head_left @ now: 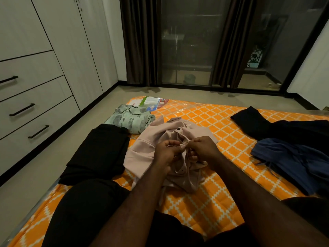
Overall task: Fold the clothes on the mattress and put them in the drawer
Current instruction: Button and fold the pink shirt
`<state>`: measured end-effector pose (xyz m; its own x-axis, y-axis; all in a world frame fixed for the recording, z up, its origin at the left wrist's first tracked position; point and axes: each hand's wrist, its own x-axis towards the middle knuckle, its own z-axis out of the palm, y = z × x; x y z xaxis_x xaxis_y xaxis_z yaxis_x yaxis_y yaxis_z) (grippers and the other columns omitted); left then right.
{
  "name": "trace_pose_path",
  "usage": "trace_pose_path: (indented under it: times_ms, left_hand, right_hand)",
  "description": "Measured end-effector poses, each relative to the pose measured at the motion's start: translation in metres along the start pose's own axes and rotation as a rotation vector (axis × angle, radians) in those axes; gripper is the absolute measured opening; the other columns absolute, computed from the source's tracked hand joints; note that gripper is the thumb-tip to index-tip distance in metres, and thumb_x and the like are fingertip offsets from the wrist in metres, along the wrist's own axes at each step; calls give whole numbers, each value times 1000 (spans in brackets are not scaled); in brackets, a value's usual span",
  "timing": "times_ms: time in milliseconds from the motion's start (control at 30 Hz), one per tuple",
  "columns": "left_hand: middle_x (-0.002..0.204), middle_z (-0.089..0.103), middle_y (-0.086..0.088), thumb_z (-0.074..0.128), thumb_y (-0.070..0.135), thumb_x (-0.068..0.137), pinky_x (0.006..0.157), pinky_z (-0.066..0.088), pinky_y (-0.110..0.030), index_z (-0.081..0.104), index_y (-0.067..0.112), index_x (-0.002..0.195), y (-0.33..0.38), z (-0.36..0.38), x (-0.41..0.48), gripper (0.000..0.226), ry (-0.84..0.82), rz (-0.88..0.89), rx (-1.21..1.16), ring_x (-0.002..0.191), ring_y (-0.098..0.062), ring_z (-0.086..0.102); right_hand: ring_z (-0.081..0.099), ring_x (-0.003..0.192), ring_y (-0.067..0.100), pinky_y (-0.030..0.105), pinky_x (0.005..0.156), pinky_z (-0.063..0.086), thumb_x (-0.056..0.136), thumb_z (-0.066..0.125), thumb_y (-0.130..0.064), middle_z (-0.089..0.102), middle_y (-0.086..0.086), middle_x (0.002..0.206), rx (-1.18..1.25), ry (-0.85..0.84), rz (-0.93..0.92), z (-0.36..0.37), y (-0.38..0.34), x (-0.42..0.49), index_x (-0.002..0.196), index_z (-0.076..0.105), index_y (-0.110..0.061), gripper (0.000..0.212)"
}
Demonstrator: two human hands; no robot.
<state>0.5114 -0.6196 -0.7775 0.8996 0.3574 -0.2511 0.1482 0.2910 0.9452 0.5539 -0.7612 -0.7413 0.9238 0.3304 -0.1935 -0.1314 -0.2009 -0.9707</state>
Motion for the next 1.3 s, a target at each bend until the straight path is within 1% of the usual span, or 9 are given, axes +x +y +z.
trace_pose_path:
  times_ms: [400, 600, 767, 867, 967, 1033, 1100, 1200, 1300]
  left_hand:
    - [84, 73, -13, 68, -8, 88, 56, 60, -32, 62, 2, 102, 3, -2, -3, 18, -126, -180, -318, 68, -24, 73]
    - [92, 71, -17, 64, -8, 91, 53, 59, -30, 61, 1, 109, 4, -2, -4, 21, -179, -196, -378, 68, -24, 75]
    - [87, 69, -10, 69, -6, 88, 54, 58, -28, 62, 7, 92, 1, -2, -2, 16, -131, -149, -295, 68, -19, 71]
    - [85, 67, -9, 68, -5, 89, 50, 54, -24, 59, 10, 88, 2, 0, -3, 18, -124, -104, -250, 67, -19, 67]
    - [86, 67, -11, 64, -6, 92, 53, 57, -27, 57, 11, 92, 1, 5, -3, 18, -141, -58, -262, 69, -21, 66]
    - [86, 66, -12, 60, -8, 94, 54, 57, -28, 57, 10, 93, 1, 8, -2, 18, -139, -41, -286, 66, -20, 67]
    - [84, 66, -12, 57, -10, 95, 52, 56, -26, 59, 10, 96, 0, 9, 0, 20, -120, -38, -296, 62, -17, 67]
    - [90, 67, -15, 56, -9, 96, 56, 57, -27, 63, 6, 105, -1, 7, 5, 19, -112, -43, -305, 70, -21, 67]
    - [89, 68, -14, 55, -9, 96, 57, 58, -27, 64, 3, 109, 1, 5, 7, 20, -122, -70, -303, 71, -20, 67]
  right_hand:
    - [41, 47, 18, 27, 46, 34, 95, 60, -4, 45, 12, 66, 112, -133, 29, -2, 6, 8, 91, 66, 9, 15]
    - [41, 45, 18, 23, 42, 36, 97, 61, -5, 45, 11, 65, 114, -158, 18, -6, 5, 8, 102, 59, 26, 31]
    - [52, 54, 21, 28, 48, 45, 95, 65, -3, 58, 19, 73, 80, -161, 14, -9, 8, 12, 103, 69, 14, 19]
    - [57, 47, 14, 23, 44, 48, 97, 65, -2, 63, 9, 62, 62, -143, -5, -9, 7, 10, 107, 68, 13, 19]
    - [63, 62, 27, 28, 49, 52, 95, 68, -4, 69, 24, 77, 77, -109, -43, -8, 7, 11, 105, 72, 8, 16]
    - [61, 61, 28, 30, 50, 49, 93, 71, -4, 69, 30, 81, 53, -76, -96, -6, 9, 12, 101, 75, 5, 12]
    - [57, 52, 20, 29, 48, 45, 92, 73, -4, 68, 19, 71, 29, -44, -155, -4, 11, 13, 99, 77, 2, 10]
    - [63, 57, 12, 30, 54, 50, 91, 75, -7, 75, 9, 75, -133, 1, -270, -2, 12, 13, 100, 80, -6, 11]
    - [66, 60, 0, 20, 55, 51, 90, 74, -7, 76, -4, 75, -278, 35, -361, -1, 11, 14, 99, 82, -10, 12]
